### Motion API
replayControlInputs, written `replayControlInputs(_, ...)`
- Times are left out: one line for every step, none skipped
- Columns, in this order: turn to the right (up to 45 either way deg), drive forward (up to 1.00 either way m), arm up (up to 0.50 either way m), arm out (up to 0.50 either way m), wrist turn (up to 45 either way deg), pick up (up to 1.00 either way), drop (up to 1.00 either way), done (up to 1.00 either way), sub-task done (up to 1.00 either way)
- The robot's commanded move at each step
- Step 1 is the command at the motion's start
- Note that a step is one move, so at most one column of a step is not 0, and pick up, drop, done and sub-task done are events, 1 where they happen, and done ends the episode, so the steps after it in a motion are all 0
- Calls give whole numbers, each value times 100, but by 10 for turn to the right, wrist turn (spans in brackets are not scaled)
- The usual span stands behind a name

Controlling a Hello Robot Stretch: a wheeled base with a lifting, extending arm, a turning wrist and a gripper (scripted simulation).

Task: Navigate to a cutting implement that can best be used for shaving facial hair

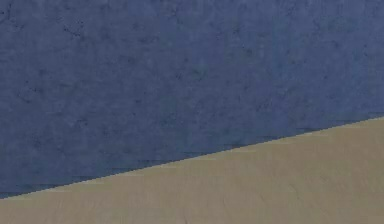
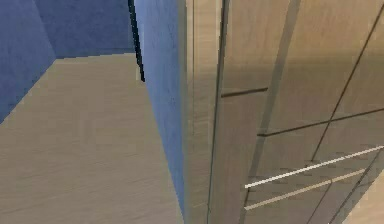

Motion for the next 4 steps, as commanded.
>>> replayControlInputs(60, 0, 0, 0, 0, 0, 0, 0, 0)
replayControlInputs(0, 45, 0, 0, 0, 0, 0, 0, 0)
replayControlInputs(450, 0, 0, 0, 0, 0, 0, 0, 0)
replayControlInputs(210, 0, 0, 0, 0, 0, 0, 0, 0)
